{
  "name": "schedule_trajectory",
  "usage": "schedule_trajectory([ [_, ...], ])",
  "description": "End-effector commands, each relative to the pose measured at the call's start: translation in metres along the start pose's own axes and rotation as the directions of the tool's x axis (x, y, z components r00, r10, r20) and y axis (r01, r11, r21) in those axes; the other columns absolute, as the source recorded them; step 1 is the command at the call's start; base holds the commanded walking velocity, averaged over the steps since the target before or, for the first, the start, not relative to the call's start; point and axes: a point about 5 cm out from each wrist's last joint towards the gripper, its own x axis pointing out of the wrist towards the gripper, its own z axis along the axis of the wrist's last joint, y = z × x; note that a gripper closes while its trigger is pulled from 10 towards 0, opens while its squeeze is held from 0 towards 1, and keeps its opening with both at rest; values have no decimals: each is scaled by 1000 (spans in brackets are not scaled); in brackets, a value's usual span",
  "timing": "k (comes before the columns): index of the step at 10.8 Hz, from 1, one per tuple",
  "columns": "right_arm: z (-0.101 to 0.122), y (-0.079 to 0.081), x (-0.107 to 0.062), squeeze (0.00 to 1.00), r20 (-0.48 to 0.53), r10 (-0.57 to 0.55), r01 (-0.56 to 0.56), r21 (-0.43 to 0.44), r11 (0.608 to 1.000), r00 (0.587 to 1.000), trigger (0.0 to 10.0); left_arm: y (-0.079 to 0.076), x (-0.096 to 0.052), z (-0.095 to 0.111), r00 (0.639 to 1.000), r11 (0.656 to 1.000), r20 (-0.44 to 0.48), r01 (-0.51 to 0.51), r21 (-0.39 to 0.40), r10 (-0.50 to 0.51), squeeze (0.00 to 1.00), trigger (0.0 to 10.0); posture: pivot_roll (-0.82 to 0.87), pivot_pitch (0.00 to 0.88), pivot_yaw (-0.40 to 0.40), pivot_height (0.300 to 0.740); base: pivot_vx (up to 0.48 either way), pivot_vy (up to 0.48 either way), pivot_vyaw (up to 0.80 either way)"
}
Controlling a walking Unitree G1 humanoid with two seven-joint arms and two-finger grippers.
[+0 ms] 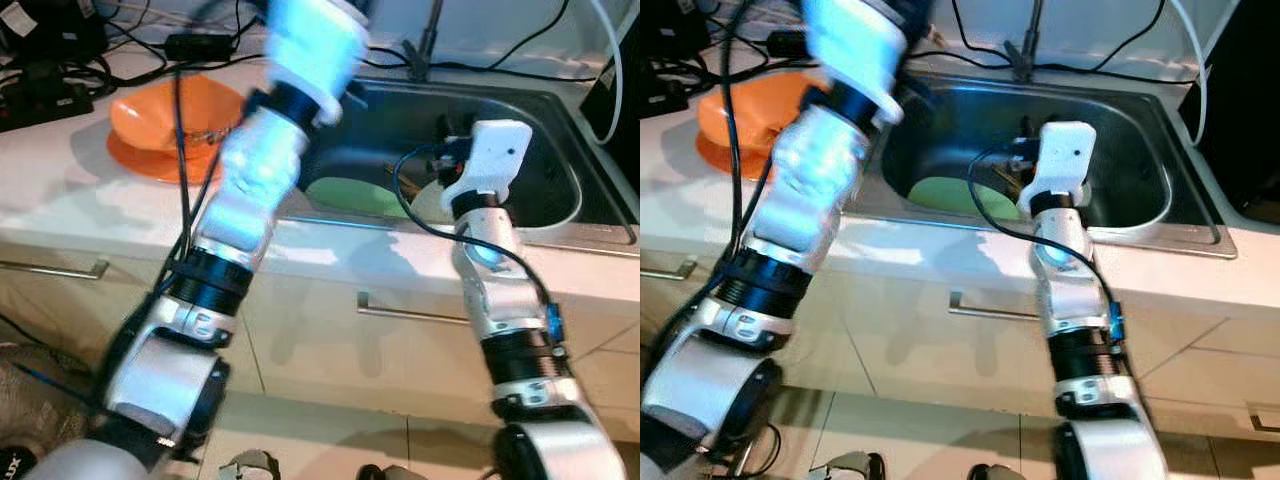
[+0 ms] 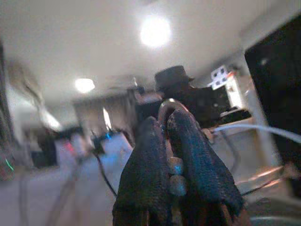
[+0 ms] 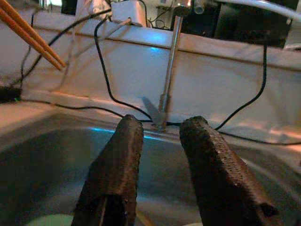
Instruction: Kitchen organization
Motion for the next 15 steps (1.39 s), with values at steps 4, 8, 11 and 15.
schedule_trajectory([
  [4, -1, 16, -5, 1000, 42, 121, -103, -304, 947, 992, 10000, 10, -15, -11, 997, 954, -77, -6, -300, -18, 0, 10000, 71, 82, -16, 740, 0, 0, 0],
  [8, 0, 29, -7, 1000, 50, 180, -155, -318, 935, 982, 10000, 4, -19, -7, 994, 915, -62, 55, -400, -87, 0, 10000, 67, 65, -14, 740, 0, 0, 0],
  [11, 0, 31, -7, 0, 48, 184, -158, -325, 932, 982, 10000, -2, -21, -8, 987, 894, -81, 92, -438, -141, 0, 10000, 72, 52, -11, 740, 0, 0, 0],
  [15, 0, 35, -7, 0, 55, 192, -164, -323, 932, 980, 10000, -14, -27, -13, 970, 879, -113, 141, -455, -214, 0, 10000, 76, 46, -9, 740, 0, 0, 0],
])
